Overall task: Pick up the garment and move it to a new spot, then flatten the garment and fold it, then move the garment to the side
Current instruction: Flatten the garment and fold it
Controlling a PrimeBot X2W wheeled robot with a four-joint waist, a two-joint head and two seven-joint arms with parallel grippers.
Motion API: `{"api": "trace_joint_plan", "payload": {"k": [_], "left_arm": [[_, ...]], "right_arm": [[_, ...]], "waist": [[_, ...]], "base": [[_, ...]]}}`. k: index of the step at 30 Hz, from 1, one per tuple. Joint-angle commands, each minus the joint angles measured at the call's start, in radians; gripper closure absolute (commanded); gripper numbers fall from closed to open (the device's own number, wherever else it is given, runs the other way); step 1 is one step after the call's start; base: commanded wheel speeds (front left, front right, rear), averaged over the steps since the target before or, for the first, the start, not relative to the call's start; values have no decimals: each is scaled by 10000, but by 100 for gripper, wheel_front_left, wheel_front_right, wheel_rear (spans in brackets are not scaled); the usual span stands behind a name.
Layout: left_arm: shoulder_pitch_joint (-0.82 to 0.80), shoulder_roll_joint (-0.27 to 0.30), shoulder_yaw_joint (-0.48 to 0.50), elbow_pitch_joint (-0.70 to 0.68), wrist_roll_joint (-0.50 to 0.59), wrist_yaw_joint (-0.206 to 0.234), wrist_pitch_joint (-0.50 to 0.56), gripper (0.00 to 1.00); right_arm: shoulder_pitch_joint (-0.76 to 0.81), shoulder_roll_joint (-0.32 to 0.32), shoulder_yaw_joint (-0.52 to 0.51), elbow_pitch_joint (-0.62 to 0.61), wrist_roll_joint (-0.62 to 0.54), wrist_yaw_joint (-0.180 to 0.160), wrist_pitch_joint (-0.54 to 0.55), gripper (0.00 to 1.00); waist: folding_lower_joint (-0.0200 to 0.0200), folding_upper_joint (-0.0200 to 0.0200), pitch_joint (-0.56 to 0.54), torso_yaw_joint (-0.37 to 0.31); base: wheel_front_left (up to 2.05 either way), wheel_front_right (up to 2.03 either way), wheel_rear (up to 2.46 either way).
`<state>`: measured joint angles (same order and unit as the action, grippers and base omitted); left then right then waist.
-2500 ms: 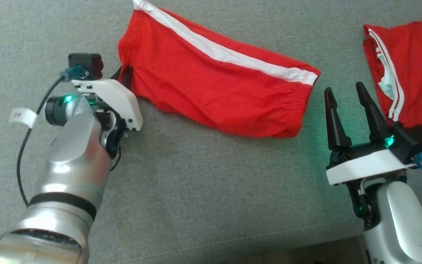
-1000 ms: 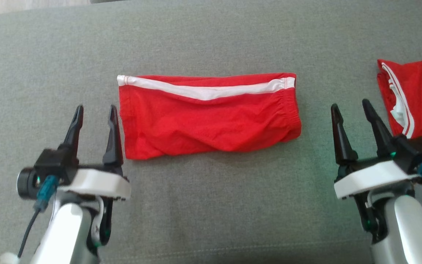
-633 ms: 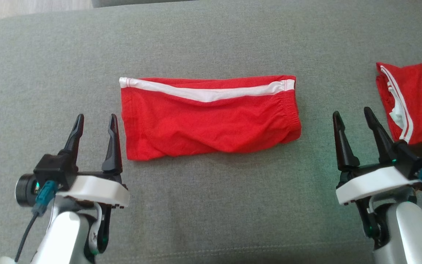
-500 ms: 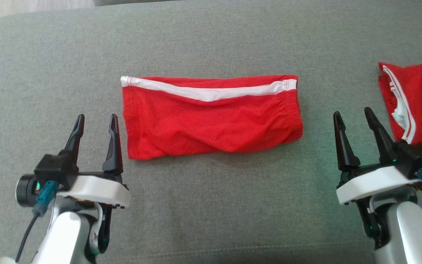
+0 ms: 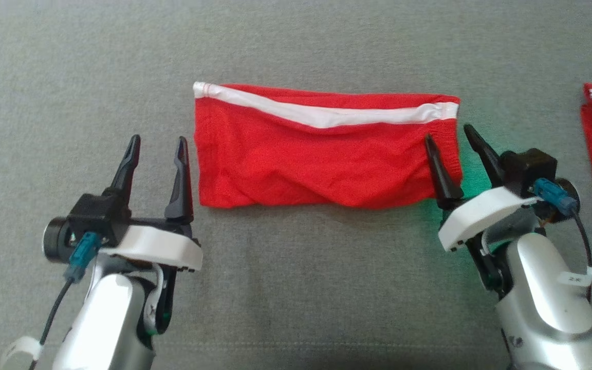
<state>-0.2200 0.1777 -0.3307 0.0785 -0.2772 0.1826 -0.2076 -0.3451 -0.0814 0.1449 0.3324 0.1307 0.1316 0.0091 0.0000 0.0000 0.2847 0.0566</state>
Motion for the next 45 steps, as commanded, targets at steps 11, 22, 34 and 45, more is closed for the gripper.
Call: {"api": "trace_joint_plan", "payload": {"k": [11, 22, 34, 45], "left_arm": [[-717, -44, 216, 97, -31, -102, -296, 0], [-790, -28, 168, 188, -1, 3, -350, 0], [-697, 53, 154, 187, -47, 132, -351, 0], [-585, 176, 171, 110, -90, 264, -300, 0]], "right_arm": [[-657, -21, -445, 1694, 685, -9, -141, 0], [-1009, -276, 919, 2423, 2593, -9, 1273, 100], [-646, -1590, 1735, 1196, 4154, -9, 1138, 100], [290, -2724, 1334, -193, 5487, -9, 1227, 100]], "waist": [[0, 0, 438, 366], [0, 0, 537, 356], [0, 0, 359, 139], [0, 0, 204, -171]], "base": [[0, 0, 0], [0, 0, 0], [0, 0, 0], [0, 0, 0]]}}
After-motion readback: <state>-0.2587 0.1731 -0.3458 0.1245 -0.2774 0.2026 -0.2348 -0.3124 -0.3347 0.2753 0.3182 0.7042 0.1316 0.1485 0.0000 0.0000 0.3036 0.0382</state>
